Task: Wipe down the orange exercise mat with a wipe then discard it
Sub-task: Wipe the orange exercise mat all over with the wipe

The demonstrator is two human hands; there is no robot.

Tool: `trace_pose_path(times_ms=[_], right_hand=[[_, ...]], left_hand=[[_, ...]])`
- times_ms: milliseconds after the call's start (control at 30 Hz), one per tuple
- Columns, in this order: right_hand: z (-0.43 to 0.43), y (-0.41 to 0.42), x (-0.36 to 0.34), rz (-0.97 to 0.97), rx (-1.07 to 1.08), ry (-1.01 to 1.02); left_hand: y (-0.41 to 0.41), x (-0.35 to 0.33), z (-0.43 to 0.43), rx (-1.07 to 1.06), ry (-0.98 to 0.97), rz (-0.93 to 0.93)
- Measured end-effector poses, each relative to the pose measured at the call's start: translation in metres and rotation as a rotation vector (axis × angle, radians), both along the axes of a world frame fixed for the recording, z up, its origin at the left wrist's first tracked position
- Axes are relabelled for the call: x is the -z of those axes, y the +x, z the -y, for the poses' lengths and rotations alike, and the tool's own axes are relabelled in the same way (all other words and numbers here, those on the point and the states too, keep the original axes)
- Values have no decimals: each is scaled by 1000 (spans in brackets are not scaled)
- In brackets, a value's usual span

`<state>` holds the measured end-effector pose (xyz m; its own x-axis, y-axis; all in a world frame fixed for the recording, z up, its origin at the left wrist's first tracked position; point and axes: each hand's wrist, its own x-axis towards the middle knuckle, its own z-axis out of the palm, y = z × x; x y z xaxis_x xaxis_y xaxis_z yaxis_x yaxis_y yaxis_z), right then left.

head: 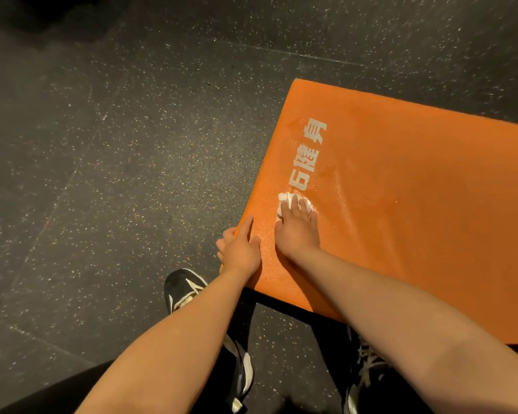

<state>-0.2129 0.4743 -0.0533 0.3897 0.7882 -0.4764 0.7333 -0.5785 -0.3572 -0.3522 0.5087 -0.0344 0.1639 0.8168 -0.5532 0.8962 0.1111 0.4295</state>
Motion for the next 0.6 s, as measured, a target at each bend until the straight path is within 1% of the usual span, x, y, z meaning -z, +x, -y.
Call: trace_pose_path(times_ms=[33, 67, 133, 200, 267, 333, 400, 467, 533, 600], right_hand=[[2, -9, 0, -1, -12, 15], [5, -19, -1, -17, -68, 47], [18, -36, -1, -113, -273, 125], [32, -41, 0, -223, -424, 146], [37, -34, 3, -203, -490, 156], [35, -26, 3, -124, -486, 136], [28, -15, -2, -50, -331, 80], [21, -8, -7, -27, -180, 23], [23, -14, -12, -42, -180, 5], [31, -30, -15, -87, -282, 57]], left_hand=[[-3, 0, 5, -22, 2, 22], [-9, 1, 15, -46, 2, 42], [-23, 4, 43, -77, 0, 63], [-33, 4, 67, -105, -12, 78], [-34, 1, 70, -137, -24, 94], [-32, -3, 64, -135, -50, 95], [-32, -7, 62, -138, -62, 95], [-31, -10, 60, -152, -73, 93], [-32, -11, 56, -181, -61, 113], [-33, -10, 55, -204, -6, 146]])
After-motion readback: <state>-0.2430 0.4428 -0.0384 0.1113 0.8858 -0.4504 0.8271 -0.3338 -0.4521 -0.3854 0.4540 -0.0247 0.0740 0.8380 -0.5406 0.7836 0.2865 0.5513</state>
